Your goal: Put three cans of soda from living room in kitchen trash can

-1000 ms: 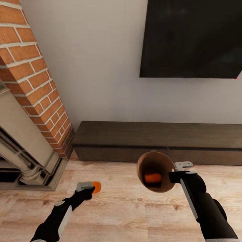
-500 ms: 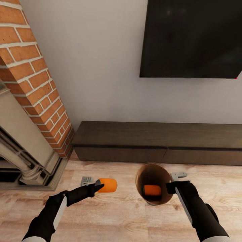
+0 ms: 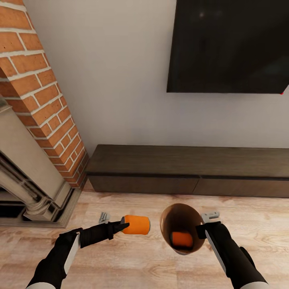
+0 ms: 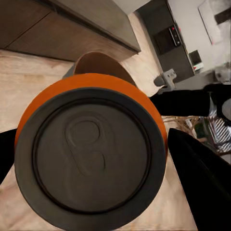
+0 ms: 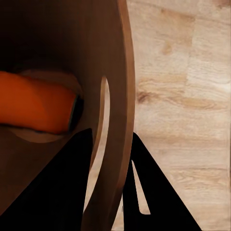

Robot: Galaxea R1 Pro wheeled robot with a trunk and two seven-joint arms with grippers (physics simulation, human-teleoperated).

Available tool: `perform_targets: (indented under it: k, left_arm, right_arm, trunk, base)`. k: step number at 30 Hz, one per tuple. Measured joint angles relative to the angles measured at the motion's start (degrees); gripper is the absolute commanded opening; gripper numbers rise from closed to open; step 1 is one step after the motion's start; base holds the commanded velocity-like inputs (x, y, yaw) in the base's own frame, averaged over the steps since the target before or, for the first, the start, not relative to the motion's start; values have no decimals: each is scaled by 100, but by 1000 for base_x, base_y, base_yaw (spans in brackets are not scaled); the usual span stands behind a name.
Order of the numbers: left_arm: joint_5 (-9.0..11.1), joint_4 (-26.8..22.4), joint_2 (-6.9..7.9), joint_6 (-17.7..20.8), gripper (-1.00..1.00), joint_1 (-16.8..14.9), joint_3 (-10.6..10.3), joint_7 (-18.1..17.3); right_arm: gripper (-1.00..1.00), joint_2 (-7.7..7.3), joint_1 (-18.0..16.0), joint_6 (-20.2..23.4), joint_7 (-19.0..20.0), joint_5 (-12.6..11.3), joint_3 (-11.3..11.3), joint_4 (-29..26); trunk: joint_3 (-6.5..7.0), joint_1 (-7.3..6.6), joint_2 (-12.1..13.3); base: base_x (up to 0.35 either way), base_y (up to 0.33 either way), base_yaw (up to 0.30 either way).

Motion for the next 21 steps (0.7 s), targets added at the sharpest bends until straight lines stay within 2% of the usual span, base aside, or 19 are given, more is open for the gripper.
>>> perform_targets:
  k: [2,10,14,16,21]
  left_arm:
    - [-6,-2,1,19,-100,0,-2,-122]
    - [-1,-4,-15,33,-100,0,-20,-193]
    - [-1,-4,-69,35,-100,0,-34,-204]
    - [0,-4,-86,35,-100,0,-36,-215]
    - [-5,-4,-170,38,-100,0,-43,-567]
  right_arm:
    - [-100,2,-2,-8,-2,-19,1,31]
    - [-100,9,-2,-19,-1,-28,1,106]
    - [-100,11,-4,-433,-2,-22,5,337]
    - [-100,11,-7,-491,-2,-20,6,373]
    - [-100,12,-10,-575,-2,-29,8,436]
  trunk:
    - [0,0,0]
    - [0,0,0]
    - [0,0,0]
    - [0,0,0]
    - [0,0,0]
  base:
    - [0,0,0]
    - [0,0,0]
    - [0,0,0]
    - [0,0,0]
    - [0,0,0]
